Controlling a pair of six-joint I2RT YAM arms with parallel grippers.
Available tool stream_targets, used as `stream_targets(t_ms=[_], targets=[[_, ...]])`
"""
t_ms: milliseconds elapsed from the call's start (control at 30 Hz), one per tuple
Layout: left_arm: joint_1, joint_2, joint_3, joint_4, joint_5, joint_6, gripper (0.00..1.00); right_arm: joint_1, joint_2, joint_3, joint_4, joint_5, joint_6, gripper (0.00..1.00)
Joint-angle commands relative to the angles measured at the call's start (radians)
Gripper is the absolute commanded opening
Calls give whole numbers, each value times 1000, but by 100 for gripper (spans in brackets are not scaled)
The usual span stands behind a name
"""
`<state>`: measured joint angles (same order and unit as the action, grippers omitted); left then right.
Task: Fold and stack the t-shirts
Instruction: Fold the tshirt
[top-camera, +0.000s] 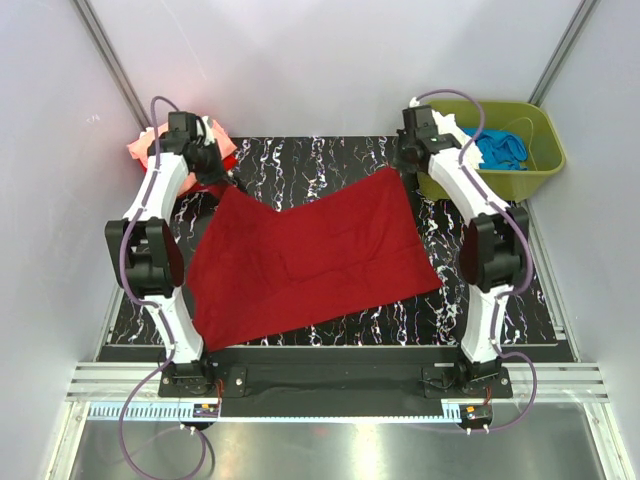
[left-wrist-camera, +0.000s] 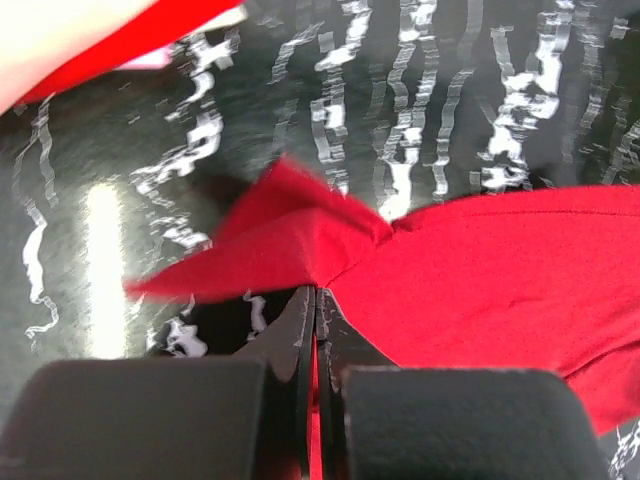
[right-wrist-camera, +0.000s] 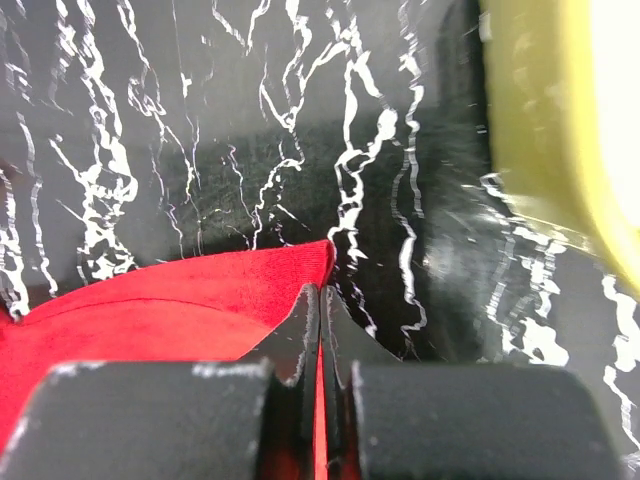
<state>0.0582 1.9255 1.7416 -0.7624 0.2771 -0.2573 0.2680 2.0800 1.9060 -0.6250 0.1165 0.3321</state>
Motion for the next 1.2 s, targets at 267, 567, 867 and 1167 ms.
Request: stream_targets(t_ms=[267, 567, 867, 1167], targets=[[-54, -59, 62, -77, 13, 46, 0, -55, -196, -211, 67, 22, 5, 0], [-74, -176, -36, -115, -26, 66, 0, -64, -242, -235, 51, -8, 12, 0], [-74, -368, -273, -106, -58, 82, 0, -93, -350, -360, 45, -12, 21, 0], [-74, -516, -448, -97, -116, 89, 0, -107, -458, -539, 71, -15, 38, 0]])
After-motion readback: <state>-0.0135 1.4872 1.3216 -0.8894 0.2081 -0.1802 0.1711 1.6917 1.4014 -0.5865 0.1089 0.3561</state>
